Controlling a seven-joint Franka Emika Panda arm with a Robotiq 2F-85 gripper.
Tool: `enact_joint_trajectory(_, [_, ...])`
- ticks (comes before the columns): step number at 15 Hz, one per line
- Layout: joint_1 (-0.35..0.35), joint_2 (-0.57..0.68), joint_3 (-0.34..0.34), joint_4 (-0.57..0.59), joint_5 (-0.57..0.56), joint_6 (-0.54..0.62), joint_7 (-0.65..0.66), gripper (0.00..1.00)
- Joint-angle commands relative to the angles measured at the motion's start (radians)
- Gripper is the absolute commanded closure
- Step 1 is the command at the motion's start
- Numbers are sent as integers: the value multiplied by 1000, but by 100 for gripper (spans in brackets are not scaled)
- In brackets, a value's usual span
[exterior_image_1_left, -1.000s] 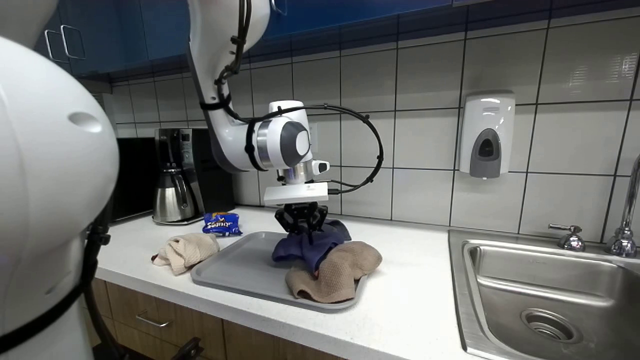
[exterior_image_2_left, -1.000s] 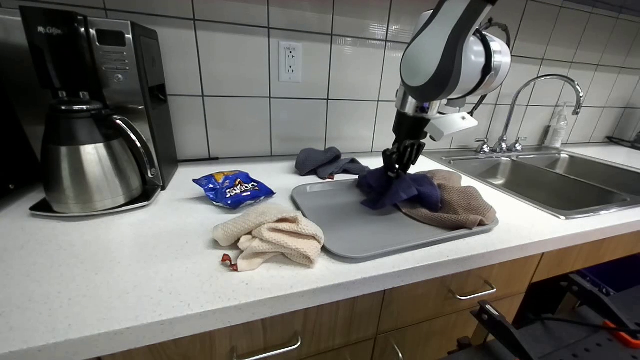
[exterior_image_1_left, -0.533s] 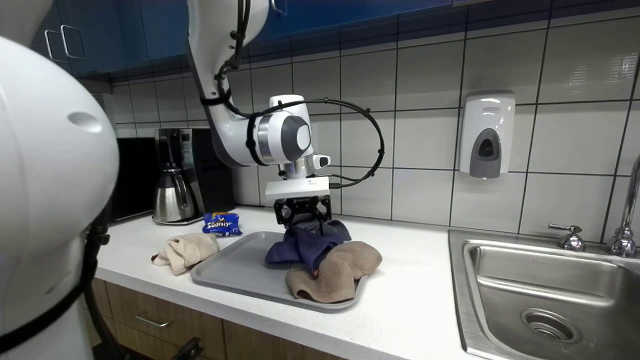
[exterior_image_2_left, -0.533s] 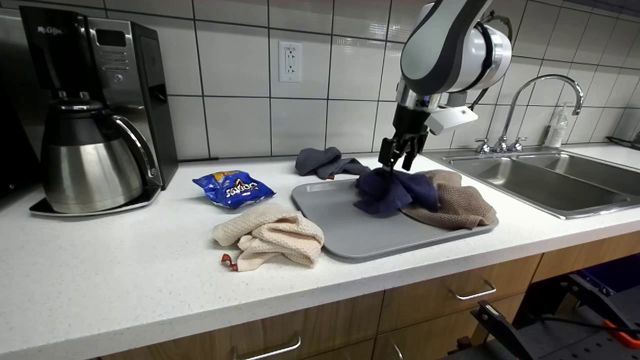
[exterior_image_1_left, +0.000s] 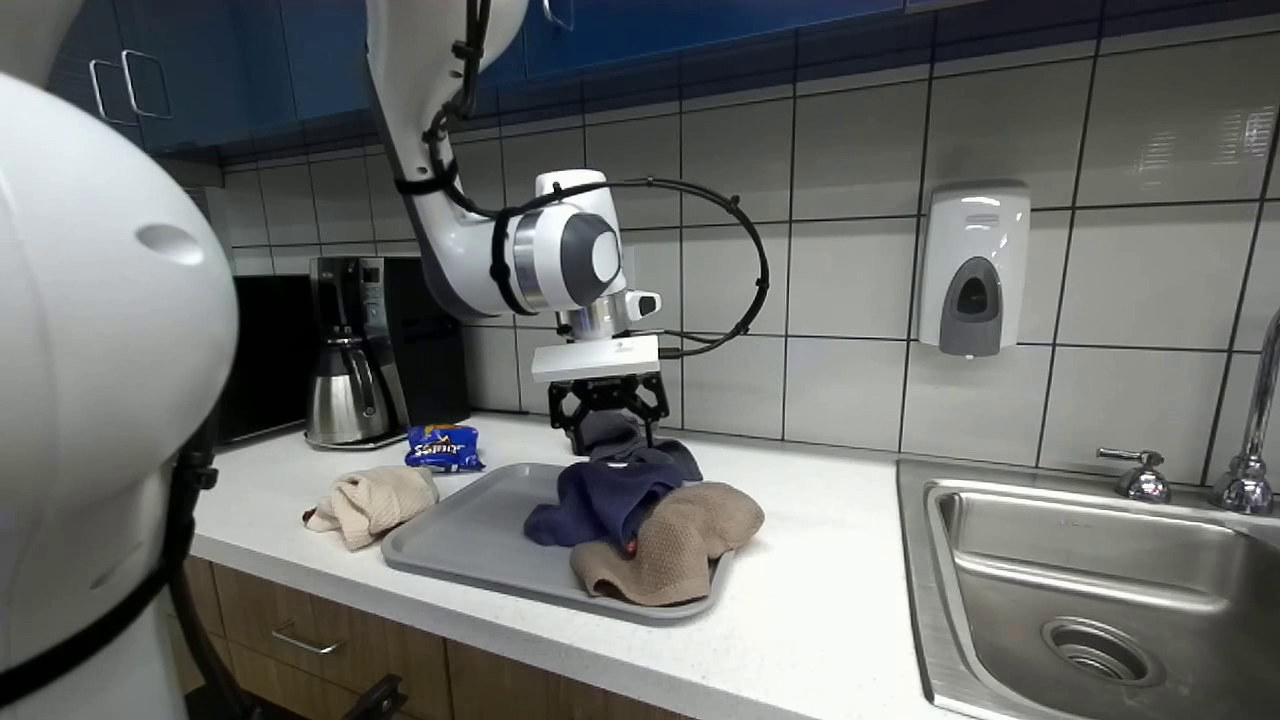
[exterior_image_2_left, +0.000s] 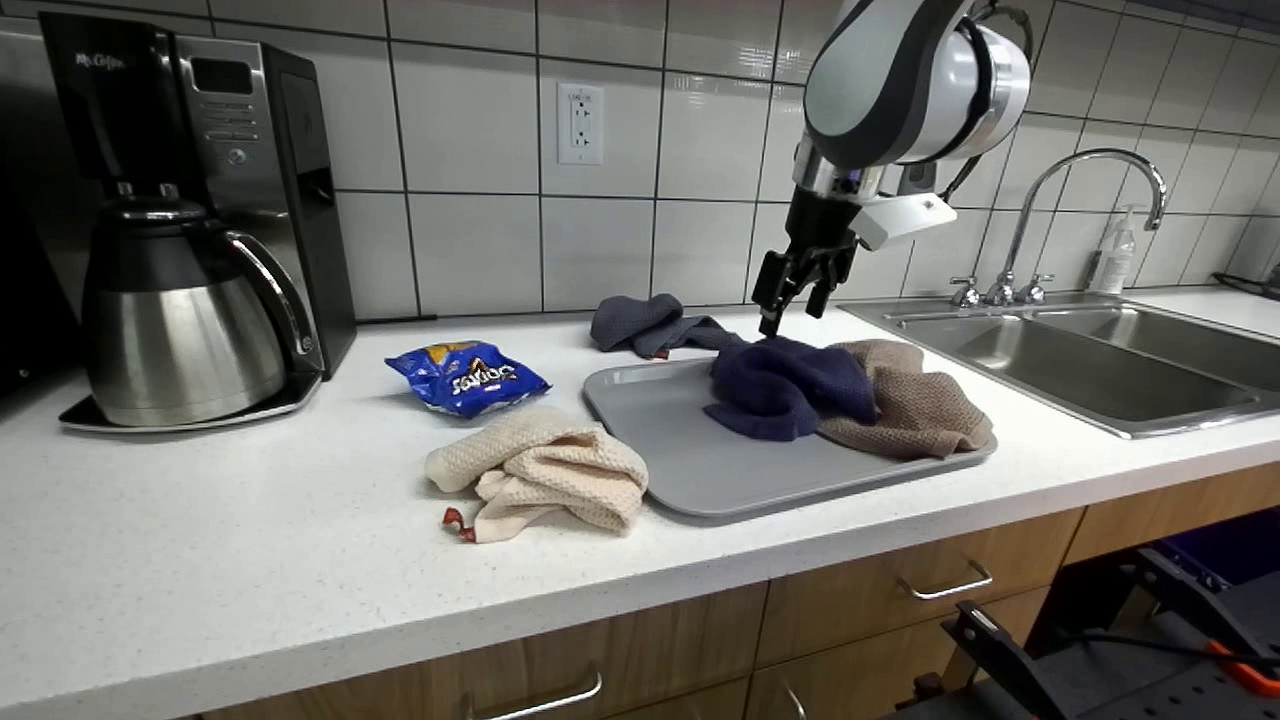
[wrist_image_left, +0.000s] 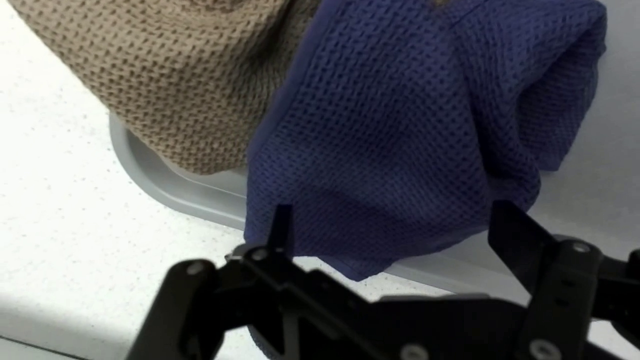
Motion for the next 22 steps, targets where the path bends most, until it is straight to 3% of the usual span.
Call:
enact_joint_trajectory(1, [-6, 1, 6, 1, -3, -3, 2, 0])
enact_joint_trajectory(17, [-6, 8, 6, 1, -3, -2, 2, 0])
enact_joint_trajectory(22, [17, 29, 2, 49, -17, -5, 51, 0])
